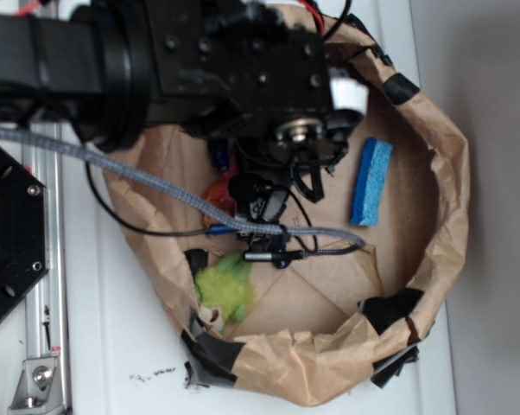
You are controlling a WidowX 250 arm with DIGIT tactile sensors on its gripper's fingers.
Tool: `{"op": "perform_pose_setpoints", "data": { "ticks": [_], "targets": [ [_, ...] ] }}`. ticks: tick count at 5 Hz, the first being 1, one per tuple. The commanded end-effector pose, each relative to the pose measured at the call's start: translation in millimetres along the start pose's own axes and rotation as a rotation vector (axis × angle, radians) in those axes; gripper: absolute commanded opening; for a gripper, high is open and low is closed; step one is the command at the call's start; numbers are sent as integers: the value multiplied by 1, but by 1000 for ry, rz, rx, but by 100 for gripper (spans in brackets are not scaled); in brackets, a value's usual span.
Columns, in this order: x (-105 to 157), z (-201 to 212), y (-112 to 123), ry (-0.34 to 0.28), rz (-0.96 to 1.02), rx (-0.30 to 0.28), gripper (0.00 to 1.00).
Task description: Grab the green ball.
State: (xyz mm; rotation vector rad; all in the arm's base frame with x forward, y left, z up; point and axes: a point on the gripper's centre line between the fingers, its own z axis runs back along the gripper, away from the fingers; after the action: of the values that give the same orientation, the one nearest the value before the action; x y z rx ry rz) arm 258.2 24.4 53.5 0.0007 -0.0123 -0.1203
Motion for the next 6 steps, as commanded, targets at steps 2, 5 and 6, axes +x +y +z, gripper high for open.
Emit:
{"op": "perform_pose_setpoints", "data": {
  "ticks": [2, 5, 6],
  "targets": [
    [31, -13, 33, -34, 80, 67, 79],
    [27, 54, -16, -85, 66, -11, 0],
    [31, 106, -26, -175, 183, -21, 0]
  ]
}}
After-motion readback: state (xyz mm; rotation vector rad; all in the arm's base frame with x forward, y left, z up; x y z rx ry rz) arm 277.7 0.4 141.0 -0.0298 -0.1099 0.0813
